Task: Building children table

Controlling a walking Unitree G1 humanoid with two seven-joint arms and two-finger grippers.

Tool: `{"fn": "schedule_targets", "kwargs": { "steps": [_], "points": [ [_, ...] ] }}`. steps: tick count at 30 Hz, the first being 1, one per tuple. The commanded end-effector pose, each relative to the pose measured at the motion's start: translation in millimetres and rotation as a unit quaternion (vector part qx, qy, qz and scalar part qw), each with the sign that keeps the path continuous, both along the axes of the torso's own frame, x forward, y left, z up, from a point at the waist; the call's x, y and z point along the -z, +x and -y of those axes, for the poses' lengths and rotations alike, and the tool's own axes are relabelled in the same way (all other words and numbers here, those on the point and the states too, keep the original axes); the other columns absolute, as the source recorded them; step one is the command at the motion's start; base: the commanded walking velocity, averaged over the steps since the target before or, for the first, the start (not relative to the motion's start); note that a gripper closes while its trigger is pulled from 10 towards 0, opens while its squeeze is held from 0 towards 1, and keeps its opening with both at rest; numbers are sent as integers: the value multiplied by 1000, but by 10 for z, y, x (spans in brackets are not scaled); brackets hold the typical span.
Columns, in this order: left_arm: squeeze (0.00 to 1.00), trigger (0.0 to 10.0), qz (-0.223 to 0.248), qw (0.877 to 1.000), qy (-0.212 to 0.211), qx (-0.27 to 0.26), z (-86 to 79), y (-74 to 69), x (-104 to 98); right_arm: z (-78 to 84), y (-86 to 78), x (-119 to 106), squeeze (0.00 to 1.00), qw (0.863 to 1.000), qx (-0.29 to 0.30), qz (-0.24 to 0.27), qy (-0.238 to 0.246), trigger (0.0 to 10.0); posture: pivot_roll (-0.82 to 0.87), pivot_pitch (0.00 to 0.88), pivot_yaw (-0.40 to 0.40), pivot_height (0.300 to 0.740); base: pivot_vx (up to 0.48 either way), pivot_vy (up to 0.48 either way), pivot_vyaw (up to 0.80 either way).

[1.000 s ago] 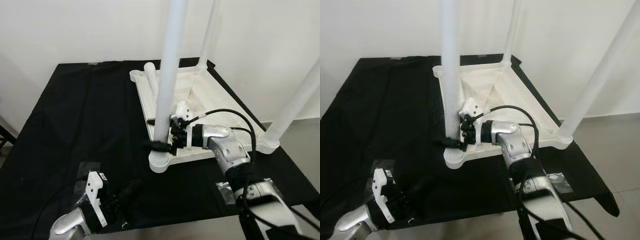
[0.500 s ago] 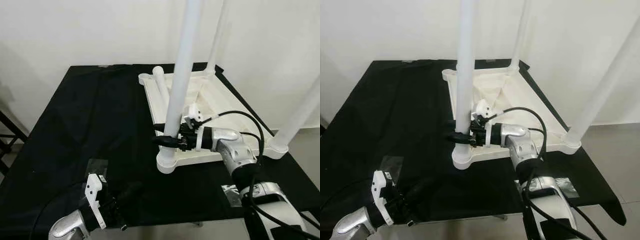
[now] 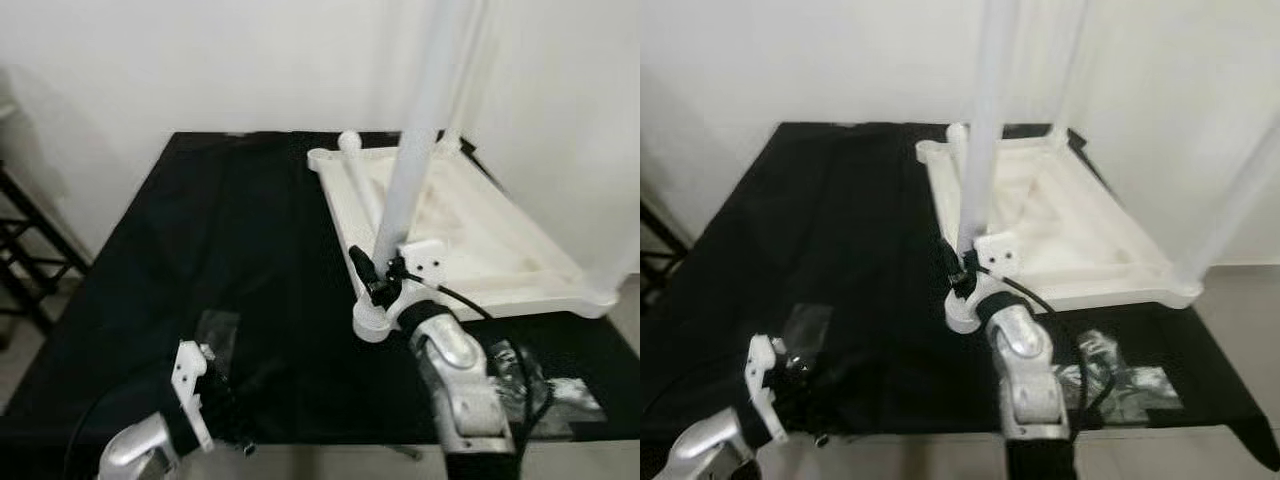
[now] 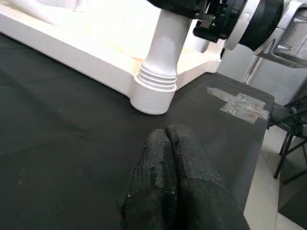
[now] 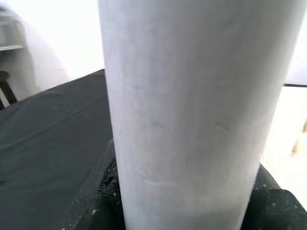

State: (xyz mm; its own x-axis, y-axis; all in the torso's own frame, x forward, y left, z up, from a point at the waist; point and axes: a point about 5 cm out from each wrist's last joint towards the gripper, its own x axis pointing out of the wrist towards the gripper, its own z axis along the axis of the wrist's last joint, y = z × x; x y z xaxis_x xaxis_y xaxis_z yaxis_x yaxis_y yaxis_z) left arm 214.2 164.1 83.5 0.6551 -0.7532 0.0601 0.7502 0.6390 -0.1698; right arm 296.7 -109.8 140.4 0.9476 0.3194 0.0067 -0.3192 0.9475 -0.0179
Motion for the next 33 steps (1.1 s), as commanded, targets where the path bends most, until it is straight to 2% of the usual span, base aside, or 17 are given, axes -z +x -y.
{"fn": "schedule_targets", "kwargs": {
  "steps": [1, 4, 5, 6, 7, 13, 14, 16, 17, 19, 22, 23, 25, 26, 28, 29, 33],
  "points": [
    [0, 10000, 6, 1000, -2, -1, -35, 40, -72, 8, -28, 393, 0, 994, -7, -106, -26, 0, 9, 131, -7, 740, 0, 0, 0],
    [0, 10000, 9, 1000, -5, -4, -42, 59, -95, 6, 28, 351, 0, 994, -15, -103, -32, 0, 9, 133, -7, 740, 0, 0, 0],
    [0, 10000, 14, 1000, -7, -7, -43, 86, -114, 20, 86, 295, 0, 994, -19, -98, -41, 10000, 5, 129, -11, 740, 0, 0, 0],
    [0, 10000, 14, 1000, -7, -7, -43, 86, -114, 20, 86, 295, 0, 994, -19, -98, -41, 10000, 5, 129, -11, 740, 0, 0, 0],
    [0, 10000, 18, 1000, -10, -10, -38, 116, -136, 18, 141, 227, 1000, 994, -43, -94, -37, 10000, 4, 128, -13, 740, 0, 0, 0],
    [0, 10000, 19, 1000, -9, -19, -52, 183, -196, 102, 238, -185, 1000, 966, -242, -41, -85, 10000, 17, 133, -11, 740, 0, 0, 0],
    [0, 10000, 14, 1000, -10, -21, -72, 172, -191, 170, 291, -277, 855, 956, -274, -26, -97, 10000, 18, 133, -10, 740, 0, 0, 0],
    [0, 10000, 11, 1000, -11, -23, -85, 163, -185, 209, 324, -328, 855, 950, -295, -20, -103, 10000, 18, 132, -10, 740, 0, 0, 0],
    [0, 10000, 9, 1000, -12, -22, -90, 152, -182, 233, 351, -377, 0, 938, -331, -18, -103, 10000, 20, 126, -10, 740, 0, 0, 0],
    [0, 10000, 8, 1000, -3, -12, -66, 134, -161, 233, 420, -461, 0, 913, -391, -15, -116, 10000, 28, 120, -11, 740, 0, 0, 0],
    [0, 10000, 7, 1000, -4, -13, -62, 142, -157, 201, 450, -515, 0, 899, -423, -14, -110, 10000, 29, 111, -14, 740, 0, 0, 0],
    [0, 10000, 5, 1000, 1, -14, -58, 161, -131, 123, 525, -588, 0, 880, -466, -22, -95, 10000, 31, 100, -18, 740, 0, 0, 0],
    [0, 10000, 4, 1000, 2, -15, -59, 167, -122, 92, 550, -612, 0, 870, -484, -27, -92, 10000, 31, 100, -18, 740, 0, 0, 0],
    [0, 10000, 3, 1000, 3, -16, -59, 171, -115, 75, 569, -620, 0, 864, -494, -35, -89, 4627, 37, 95, -23, 740, 0, 0, 0],
    [0, 10000, 3, 1000, 2, -17, -59, 174, -112, 68, 578, -623, 0, 861, -500, -39, -88, 4627, 37, 95, -23, 740, 0, 0, 0],
    [0, 10000, 4, 1000, 3, -17, -54, 184, -112, 65, 581, -627, 0, 855, -511, -47, -80, 0, 39, 93, -26, 740, 0, 0, 0],
    [0, 10000, 4, 1000, 2, -17, -33, 204, -109, 105, 610, -588, 0, 853, -513, -57, -73, 0, 33, 85, -29, 740, 0, 0, 0]
  ]
}}
